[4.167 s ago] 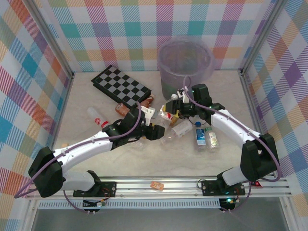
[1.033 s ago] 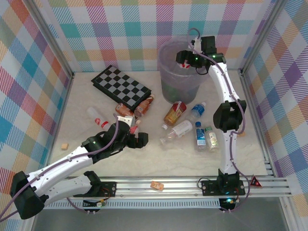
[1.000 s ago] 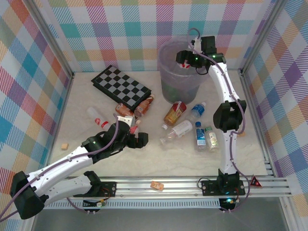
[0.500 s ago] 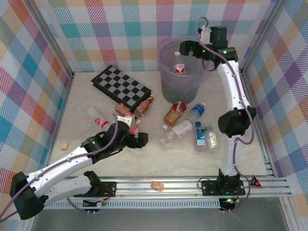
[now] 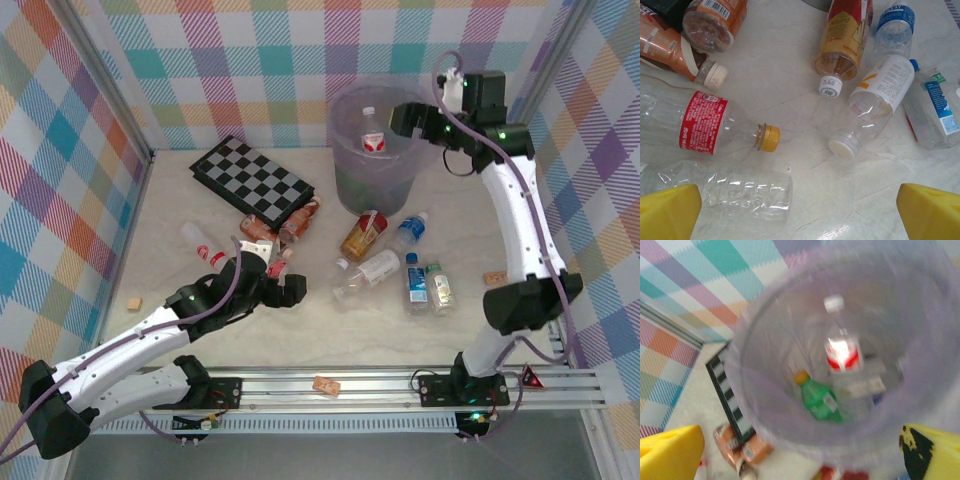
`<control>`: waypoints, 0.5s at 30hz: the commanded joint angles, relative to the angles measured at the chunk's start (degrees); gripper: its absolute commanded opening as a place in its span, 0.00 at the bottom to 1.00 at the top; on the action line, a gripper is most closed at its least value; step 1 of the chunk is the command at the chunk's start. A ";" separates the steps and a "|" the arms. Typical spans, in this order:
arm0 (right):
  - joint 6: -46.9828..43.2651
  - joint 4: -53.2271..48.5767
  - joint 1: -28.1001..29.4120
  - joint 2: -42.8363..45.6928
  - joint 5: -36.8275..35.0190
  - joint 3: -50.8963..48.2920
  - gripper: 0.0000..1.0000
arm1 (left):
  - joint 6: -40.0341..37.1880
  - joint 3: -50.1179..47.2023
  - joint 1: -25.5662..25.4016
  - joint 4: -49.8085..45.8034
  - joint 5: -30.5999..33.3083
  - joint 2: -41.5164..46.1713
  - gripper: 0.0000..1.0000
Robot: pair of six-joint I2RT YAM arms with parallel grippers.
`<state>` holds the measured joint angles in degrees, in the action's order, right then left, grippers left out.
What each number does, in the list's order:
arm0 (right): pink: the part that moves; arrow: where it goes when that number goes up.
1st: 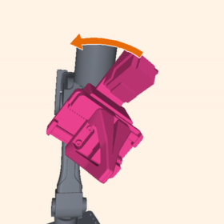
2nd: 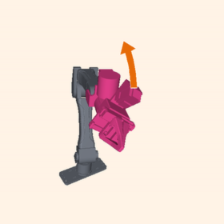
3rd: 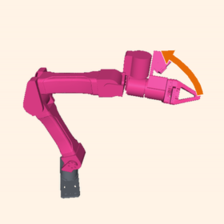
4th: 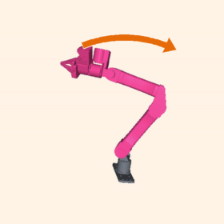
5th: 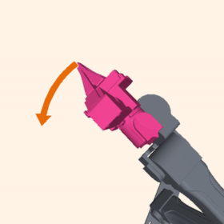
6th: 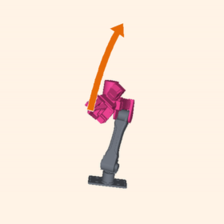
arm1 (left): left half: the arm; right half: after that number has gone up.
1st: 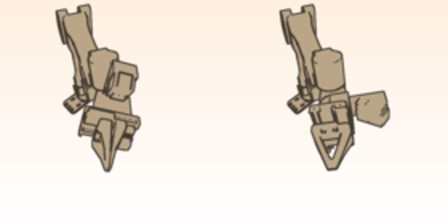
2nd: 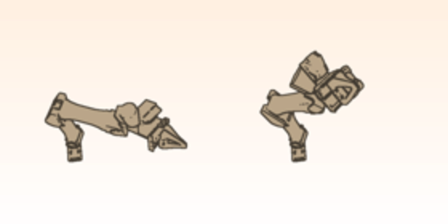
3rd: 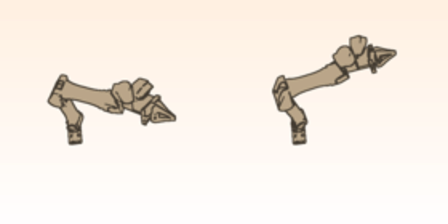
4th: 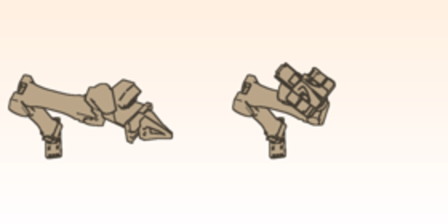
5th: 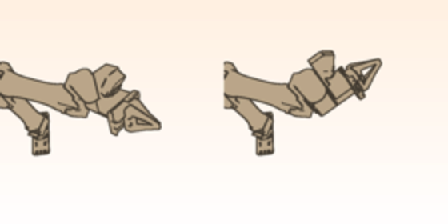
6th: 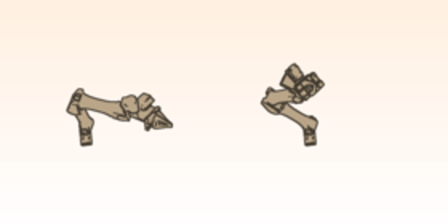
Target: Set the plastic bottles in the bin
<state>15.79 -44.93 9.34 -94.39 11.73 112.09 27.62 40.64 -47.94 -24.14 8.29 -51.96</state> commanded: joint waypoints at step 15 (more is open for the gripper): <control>3.90 -14.49 -4.34 15.10 -13.78 -35.96 0.99 | -3.41 2.68 -0.49 1.98 0.46 -7.68 1.00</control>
<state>18.92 -53.87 6.00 -80.44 -0.38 81.38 25.89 41.21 -47.94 -23.62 8.23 -59.18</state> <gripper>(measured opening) 0.994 0.997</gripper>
